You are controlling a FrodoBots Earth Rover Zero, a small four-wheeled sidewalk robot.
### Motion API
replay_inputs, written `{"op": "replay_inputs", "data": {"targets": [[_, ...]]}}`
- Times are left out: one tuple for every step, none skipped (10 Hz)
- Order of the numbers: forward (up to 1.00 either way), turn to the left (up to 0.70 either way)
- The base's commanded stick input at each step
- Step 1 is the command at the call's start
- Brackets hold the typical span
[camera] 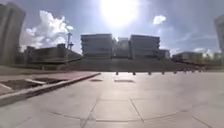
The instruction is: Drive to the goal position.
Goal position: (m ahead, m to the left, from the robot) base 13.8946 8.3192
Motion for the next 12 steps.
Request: {"op": "replay_inputs", "data": {"targets": [[1.00, 0.01], [1.00, 0.01], [1.00, 0.01], [1.00, 0.01], [1.00, 0.01], [1.00, 0.01], [1.00, 0.01], [1.00, 0.01], [1.00, 0.01], [1.00, 0.01], [1.00, 0.01], [1.00, 0.01]]}}
